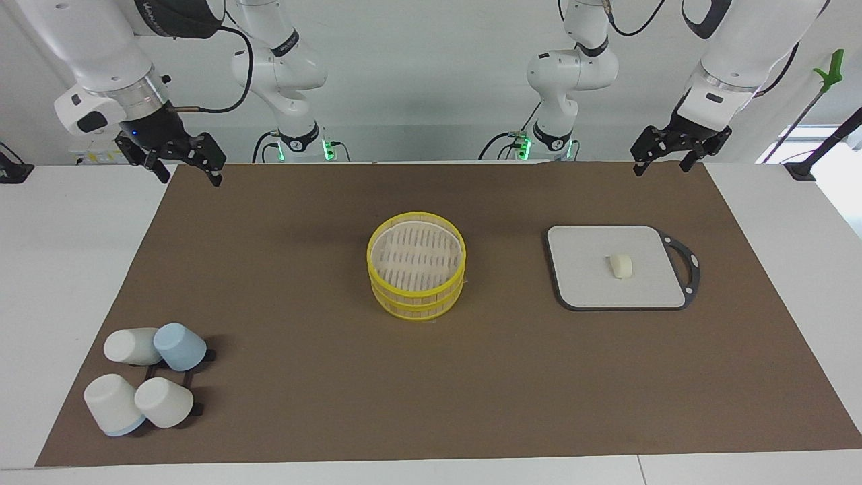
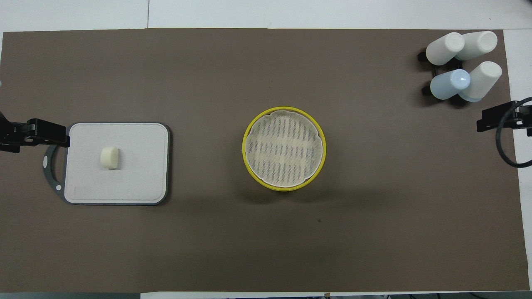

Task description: Place bun in steamer

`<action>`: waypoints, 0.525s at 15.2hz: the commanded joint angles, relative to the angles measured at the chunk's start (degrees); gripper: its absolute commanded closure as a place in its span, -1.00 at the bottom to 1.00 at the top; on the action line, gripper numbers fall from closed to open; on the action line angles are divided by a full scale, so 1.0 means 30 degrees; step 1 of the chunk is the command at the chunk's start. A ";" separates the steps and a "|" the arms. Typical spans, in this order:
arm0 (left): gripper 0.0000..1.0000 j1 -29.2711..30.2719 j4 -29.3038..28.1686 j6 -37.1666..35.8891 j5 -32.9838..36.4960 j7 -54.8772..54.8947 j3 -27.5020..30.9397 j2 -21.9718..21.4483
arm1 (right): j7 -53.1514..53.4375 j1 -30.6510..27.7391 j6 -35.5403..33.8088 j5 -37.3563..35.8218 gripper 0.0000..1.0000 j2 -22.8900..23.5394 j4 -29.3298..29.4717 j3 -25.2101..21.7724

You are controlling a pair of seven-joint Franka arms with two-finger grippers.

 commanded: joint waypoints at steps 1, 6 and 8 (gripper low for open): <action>-1.00 -0.0108 -0.0185 0.0187 -0.0153 -0.0001 0.0135 -0.0308 | -0.0377 -0.0264 -0.0124 -0.0195 -1.00 -0.0060 0.0053 0.0170; -1.00 -0.0079 -0.0214 0.0216 -0.0153 0.0028 0.0135 -0.0337 | -0.0111 0.0144 -0.0388 0.0010 -1.00 -0.0411 -0.0416 0.0432; -1.00 -0.0079 -0.0215 0.0216 -0.0153 0.0028 0.0135 -0.0337 | -0.0142 0.0408 -0.1435 0.0069 -1.00 -0.0441 -0.0387 0.0579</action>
